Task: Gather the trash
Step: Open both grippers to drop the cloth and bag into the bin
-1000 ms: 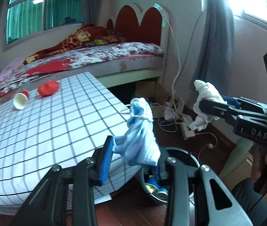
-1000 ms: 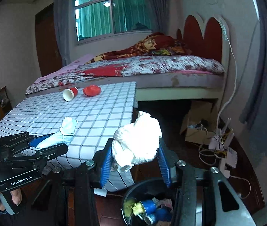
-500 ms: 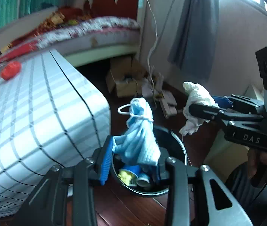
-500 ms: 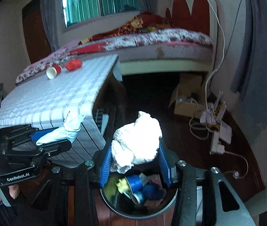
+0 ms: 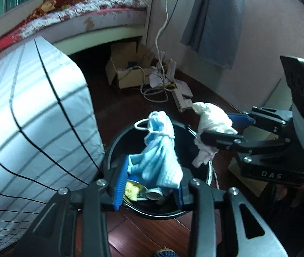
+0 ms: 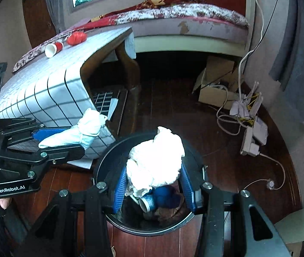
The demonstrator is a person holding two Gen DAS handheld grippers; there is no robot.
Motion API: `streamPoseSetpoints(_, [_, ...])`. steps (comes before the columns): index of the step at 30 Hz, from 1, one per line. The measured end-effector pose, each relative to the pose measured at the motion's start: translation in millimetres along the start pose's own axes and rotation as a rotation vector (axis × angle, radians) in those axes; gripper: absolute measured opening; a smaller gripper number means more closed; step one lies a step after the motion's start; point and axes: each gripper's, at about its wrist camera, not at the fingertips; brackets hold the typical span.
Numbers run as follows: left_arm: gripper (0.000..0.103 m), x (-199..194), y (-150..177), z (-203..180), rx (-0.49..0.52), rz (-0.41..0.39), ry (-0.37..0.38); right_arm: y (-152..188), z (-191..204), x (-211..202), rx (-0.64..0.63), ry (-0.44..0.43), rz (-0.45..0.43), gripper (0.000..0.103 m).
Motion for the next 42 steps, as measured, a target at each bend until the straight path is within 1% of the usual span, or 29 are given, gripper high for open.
streamPoseSetpoints(7, [0.042,14.4,-1.0,3.8,-0.005,0.022,0.030,8.0,-1.0,18.0,-0.023,-0.023,0.053,0.048])
streamPoseSetpoints(8, [0.048,16.4,-1.8,4.5,-0.008,0.021,0.033,9.1,-1.0,20.6,-0.029,-0.027,0.059,0.048])
streamPoseSetpoints(9, [0.050,18.0,-2.3,5.7,-0.013,0.013,0.040,9.9,0.3,21.3,-0.033,-0.025,0.061,0.050])
streamPoseSetpoints(10, [0.066,20.9,-2.5,7.1,-0.020,0.017,0.030,11.2,-0.7,25.1,-0.037,0.002,0.073,0.061])
streamPoseSetpoints(11, [0.081,22.4,-1.8,9.9,-0.029,0.021,0.008,13.0,-4.0,28.5,-0.026,0.047,0.082,0.081])
streamPoseSetpoints(14, [0.092,22.6,0.8,17.8,-0.052,0.021,-0.046,16.0,-15.1,31.4,0.016,0.104,0.103,0.101])
streamPoseSetpoints(16, [0.095,20.5,5.0,23.3,-0.066,0.018,-0.076,18.5,-21.3,32.4,0.036,0.125,0.113,0.102])
streamPoseSetpoints(19, [0.100,15.6,10.1,27.4,-0.061,0.005,-0.147,20.8,-22.4,29.9,0.032,0.147,0.105,0.102])
streamPoseSetpoints(22, [0.100,9.5,13.6,30.4,-0.077,-0.013,-0.167,20.7,-16.1,26.8,0.005,0.161,0.090,0.102])
streamPoseSetpoints(25, [0.100,7.9,15.5,31.6,-0.081,-0.020,-0.182,19.9,-10.9,26.7,-0.010,0.164,0.085,0.102])
streamPoseSetpoints(27, [0.100,5.9,15.8,33.5,-0.084,-0.021,-0.178,18.1,-10.2,26.6,-0.014,0.169,0.078,0.102])
streamPoseSetpoints(35, [0.100,-5.3,11.4,27.4,-0.077,-0.063,-0.187,14.8,-5.7,14.7,0.000,0.175,0.046,0.102])
streamPoseSetpoints(42, [0.100,-17.6,10.4,25.7,-0.071,-0.088,-0.200,9.7,1.3,5.9,0.010,0.163,0.020,0.102])
Point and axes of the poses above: each gripper's, at about its wrist camera, not at the fingertips, and x roughly the way its jaws point, z to its left, y to its underside, and after that the axes turned 10 degrees about y, right-handed
